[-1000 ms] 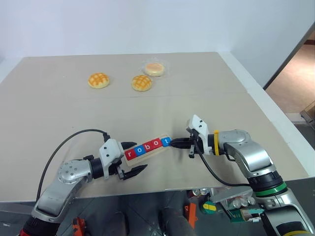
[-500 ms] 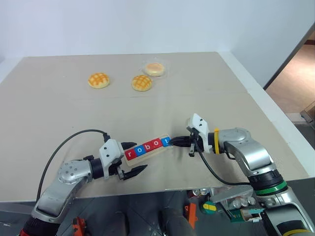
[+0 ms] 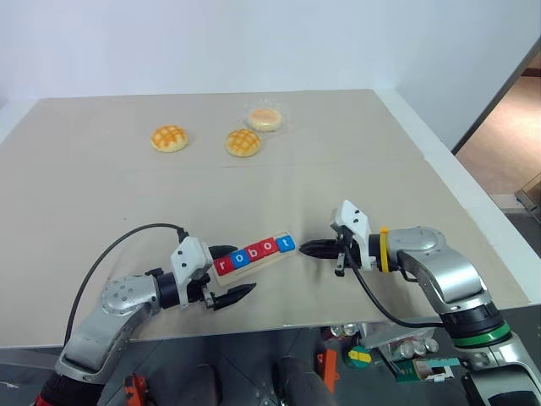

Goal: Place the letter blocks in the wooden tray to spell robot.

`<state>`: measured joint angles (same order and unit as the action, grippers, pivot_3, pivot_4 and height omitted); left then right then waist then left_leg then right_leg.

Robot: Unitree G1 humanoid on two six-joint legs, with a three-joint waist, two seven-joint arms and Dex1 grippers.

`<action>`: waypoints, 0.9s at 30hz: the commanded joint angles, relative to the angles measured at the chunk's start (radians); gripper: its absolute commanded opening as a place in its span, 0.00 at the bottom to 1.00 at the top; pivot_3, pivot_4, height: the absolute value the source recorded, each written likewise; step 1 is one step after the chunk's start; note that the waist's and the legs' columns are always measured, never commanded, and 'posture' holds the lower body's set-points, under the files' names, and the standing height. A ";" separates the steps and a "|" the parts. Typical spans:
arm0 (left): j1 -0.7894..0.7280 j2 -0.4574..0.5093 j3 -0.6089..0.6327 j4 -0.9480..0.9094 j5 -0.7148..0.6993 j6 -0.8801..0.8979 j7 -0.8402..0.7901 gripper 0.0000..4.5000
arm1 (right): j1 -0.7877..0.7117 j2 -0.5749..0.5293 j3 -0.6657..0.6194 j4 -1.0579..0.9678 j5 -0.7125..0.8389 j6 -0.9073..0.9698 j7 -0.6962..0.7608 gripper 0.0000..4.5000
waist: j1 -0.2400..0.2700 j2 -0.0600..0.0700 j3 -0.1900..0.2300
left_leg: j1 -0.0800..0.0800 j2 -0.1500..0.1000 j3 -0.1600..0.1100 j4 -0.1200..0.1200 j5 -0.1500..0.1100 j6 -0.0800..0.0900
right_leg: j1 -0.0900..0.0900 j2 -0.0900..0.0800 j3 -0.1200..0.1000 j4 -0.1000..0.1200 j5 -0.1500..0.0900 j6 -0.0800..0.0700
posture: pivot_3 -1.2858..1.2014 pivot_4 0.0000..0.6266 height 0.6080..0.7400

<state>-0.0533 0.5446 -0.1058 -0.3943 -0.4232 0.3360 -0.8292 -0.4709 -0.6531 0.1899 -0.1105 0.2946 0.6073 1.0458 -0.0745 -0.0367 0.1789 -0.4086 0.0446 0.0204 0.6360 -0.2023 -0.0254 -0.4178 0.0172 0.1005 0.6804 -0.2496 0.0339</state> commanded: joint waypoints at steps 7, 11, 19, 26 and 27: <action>-0.006 -0.017 0.038 -0.065 -0.029 0.010 0.038 1.00 | -0.037 0.022 0.017 0.046 -0.026 -0.056 0.005 0.01 | 0.001 0.000 0.000 | 0.000 0.000 0.000 0.000 0.000 0.000 | 0.000 0.000 0.000 0.000 0.000 0.000 | 0.52 0.24 1.00; -0.007 -0.011 0.034 -0.065 -0.017 0.006 0.038 1.00 | -0.040 0.026 0.028 0.058 -0.033 -0.067 0.008 0.01 | 0.001 0.000 0.000 | 0.000 0.000 0.000 0.000 0.000 0.000 | 0.000 0.000 0.000 0.000 0.000 0.000 | 0.52 0.24 1.00; -0.002 -0.007 0.032 -0.063 -0.004 0.001 0.034 1.00 | -0.068 0.054 0.047 0.080 -0.044 -0.081 0.011 0.01 | 0.000 0.000 0.000 | 0.000 0.000 0.000 0.000 0.000 0.000 | 0.000 0.000 0.000 0.000 0.000 0.000 | 0.52 0.24 1.00; 0.005 -0.012 0.027 -0.066 0.008 -0.001 0.039 1.00 | -0.084 0.066 0.058 0.098 -0.059 -0.094 0.026 0.01 | 0.000 0.000 0.000 | 0.000 0.000 0.000 0.000 0.000 0.000 | 0.000 0.000 0.000 0.000 0.000 0.000 | 0.52 0.24 1.00; 0.006 -0.012 0.026 -0.066 0.010 -0.002 0.040 1.00 | -0.085 0.067 0.059 0.098 -0.061 -0.095 0.030 0.01 | 0.000 0.000 0.000 | 0.000 0.000 0.000 0.000 0.000 0.000 | 0.000 0.000 0.000 0.000 0.000 0.000 | 0.52 0.24 1.00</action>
<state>-0.0509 0.5292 -0.0811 -0.4227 -0.4134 0.3507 -0.7927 -0.5296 -0.5876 0.2449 0.0013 0.2307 0.5259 1.0668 -0.0741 -0.0368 0.1790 -0.4087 0.0445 0.0203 0.6359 -0.2024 -0.0254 -0.4177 0.0171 0.1005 0.6803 -0.2498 0.0340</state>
